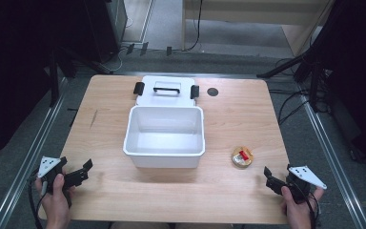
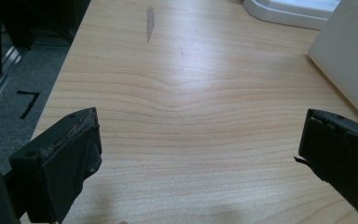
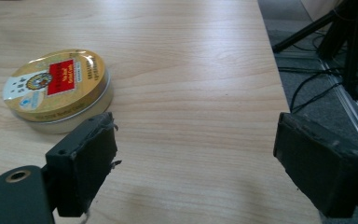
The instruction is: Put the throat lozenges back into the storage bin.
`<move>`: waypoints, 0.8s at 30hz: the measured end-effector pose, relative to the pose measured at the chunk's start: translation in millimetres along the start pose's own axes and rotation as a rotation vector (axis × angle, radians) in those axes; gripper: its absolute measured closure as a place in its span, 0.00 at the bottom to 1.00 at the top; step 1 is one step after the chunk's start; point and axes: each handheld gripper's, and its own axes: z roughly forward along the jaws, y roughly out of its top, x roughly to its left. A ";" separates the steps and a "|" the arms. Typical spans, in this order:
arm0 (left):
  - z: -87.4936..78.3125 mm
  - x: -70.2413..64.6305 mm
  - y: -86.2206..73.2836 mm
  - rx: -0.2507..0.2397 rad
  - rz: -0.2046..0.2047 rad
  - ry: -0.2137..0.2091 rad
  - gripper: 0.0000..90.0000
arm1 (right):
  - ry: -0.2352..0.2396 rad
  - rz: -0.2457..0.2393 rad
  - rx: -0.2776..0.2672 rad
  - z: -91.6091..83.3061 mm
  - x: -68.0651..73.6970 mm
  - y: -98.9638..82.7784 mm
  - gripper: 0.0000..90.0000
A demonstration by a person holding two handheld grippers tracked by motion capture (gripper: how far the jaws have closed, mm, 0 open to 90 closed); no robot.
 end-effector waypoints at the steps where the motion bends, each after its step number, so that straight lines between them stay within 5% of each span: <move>1: 0.0 0.0 0.0 0.000 0.000 0.000 0.00 | 0.000 0.000 0.000 0.0 0.0 0.0 0.16; 3: -0.4 0.5 -0.1 -0.002 0.003 -0.011 0.00 | 0.031 -0.006 0.007 0.8 0.1 0.3 0.18; 7: -2.4 -0.8 -1.2 -0.023 0.021 -0.019 0.00 | 0.011 -0.048 0.022 1.1 4.4 0.4 0.23; 12: -1.9 2.6 -0.6 -0.024 -0.020 0.020 0.00 | 0.066 -0.072 0.027 -0.9 8.7 8.1 0.23; 24: -2.0 -0.6 -0.7 -0.031 0.018 0.023 0.00 | 0.175 -0.113 0.095 -8.5 5.3 37.2 0.30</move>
